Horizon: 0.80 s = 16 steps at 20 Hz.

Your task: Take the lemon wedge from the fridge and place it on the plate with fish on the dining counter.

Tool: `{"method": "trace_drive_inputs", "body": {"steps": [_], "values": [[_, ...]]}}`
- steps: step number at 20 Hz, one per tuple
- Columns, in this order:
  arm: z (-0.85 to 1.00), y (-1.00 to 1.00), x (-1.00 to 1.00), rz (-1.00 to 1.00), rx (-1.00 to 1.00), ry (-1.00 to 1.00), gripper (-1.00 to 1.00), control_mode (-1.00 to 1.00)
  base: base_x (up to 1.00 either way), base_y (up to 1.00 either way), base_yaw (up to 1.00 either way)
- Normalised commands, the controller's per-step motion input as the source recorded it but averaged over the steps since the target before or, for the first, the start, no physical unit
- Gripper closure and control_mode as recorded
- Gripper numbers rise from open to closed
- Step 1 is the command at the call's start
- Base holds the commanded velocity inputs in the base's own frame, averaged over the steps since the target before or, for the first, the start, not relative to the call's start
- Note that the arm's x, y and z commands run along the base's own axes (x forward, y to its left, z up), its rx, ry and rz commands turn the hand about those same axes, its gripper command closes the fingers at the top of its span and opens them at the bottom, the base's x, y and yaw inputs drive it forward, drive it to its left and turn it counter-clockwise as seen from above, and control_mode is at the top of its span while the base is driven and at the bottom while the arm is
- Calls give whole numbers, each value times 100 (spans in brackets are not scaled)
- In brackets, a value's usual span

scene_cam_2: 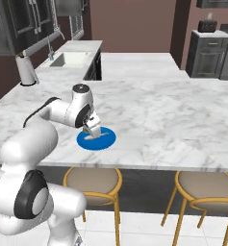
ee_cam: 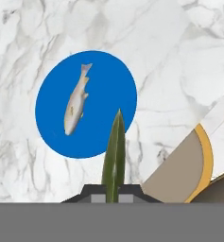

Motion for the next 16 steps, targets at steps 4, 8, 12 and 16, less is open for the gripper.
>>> {"method": "trace_drive_inputs", "body": {"steps": [4, 8, 12, 16], "values": [[-52, 0, 28, 0, -1, 3, 100, -100, 0, 0, 0], [-32, 0, 41, 0, -2, 0, 100, -100, 0, 0, 0], [-23, 0, 45, 0, 0, 1, 100, -100, 0, 0, 0], [-11, 0, 52, -1, 0, 1, 100, -100, 0, 0, 0]]}}
